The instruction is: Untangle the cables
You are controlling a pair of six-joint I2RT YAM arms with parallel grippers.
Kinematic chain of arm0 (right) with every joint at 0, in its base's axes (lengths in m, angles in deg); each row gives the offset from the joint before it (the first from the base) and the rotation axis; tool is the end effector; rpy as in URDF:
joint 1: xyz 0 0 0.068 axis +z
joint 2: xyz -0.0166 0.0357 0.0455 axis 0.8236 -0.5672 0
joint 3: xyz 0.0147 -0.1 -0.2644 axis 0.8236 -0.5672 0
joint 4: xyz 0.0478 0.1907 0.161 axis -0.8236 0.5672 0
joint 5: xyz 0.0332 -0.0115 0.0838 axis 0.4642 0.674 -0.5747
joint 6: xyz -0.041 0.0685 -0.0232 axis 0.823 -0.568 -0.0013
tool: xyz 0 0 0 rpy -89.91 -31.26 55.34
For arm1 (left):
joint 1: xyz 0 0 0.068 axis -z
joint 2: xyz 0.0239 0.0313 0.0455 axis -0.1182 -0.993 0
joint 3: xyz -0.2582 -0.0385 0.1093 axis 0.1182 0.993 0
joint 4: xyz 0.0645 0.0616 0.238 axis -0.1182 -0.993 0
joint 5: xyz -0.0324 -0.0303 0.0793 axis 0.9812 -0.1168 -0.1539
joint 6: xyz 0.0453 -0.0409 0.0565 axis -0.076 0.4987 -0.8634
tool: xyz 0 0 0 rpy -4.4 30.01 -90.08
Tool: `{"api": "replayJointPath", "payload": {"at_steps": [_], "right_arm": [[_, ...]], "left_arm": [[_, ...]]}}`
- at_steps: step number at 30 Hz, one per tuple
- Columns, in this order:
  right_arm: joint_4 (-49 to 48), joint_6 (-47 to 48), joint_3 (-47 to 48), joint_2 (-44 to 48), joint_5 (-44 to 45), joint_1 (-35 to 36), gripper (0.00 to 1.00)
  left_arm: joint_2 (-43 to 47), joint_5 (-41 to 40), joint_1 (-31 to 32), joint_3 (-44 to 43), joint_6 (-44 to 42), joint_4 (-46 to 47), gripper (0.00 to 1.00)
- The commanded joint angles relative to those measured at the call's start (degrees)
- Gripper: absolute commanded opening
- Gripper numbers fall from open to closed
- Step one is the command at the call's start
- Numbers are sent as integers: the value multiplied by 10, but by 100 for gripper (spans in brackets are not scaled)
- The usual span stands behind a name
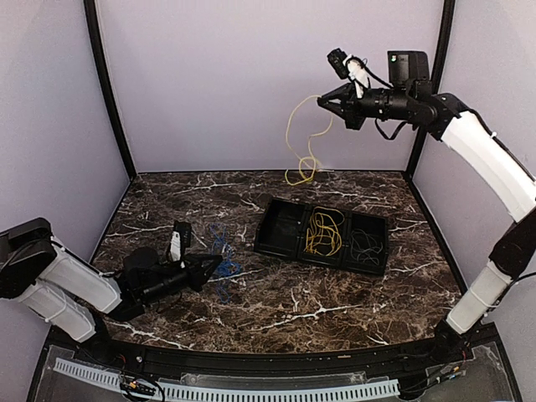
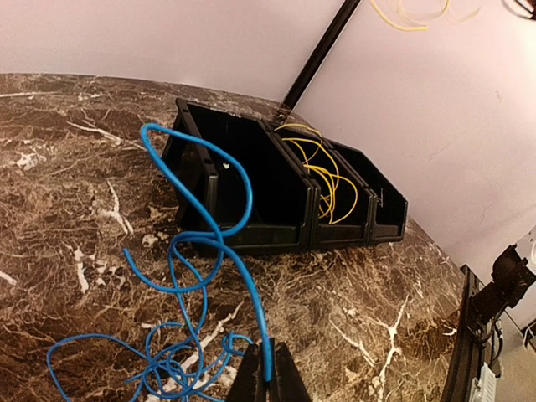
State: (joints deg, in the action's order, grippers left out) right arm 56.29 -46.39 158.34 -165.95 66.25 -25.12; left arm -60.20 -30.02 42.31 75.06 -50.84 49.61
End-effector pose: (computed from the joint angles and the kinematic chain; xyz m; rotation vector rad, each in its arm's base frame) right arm 0.3048 0.2121 0.5013 -1.0044 1.4196 0.4892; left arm 0.1732 -0.1980 0.1658 0.2933 1.7276 -1.0091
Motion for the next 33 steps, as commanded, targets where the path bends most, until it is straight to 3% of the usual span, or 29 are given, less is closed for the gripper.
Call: {"api": "replayJointPath", "payload": {"at_steps": [1,11,23,33], "right_arm": [[-51,5,-105,27,6,-24,0],[-98,4,-245,54,7,-37,0],[-65,-11,-189,73,-22,-40,0],[-76,5,-247,91,-3,-41,0]], "left_arm": [[75,-7,3,6,-24,-55,0],[181,-49,2,18,-59,-157,0],[181,-56,3,35,-52,-152,0],[181,-57,2,32,-60,-159,0]]}}
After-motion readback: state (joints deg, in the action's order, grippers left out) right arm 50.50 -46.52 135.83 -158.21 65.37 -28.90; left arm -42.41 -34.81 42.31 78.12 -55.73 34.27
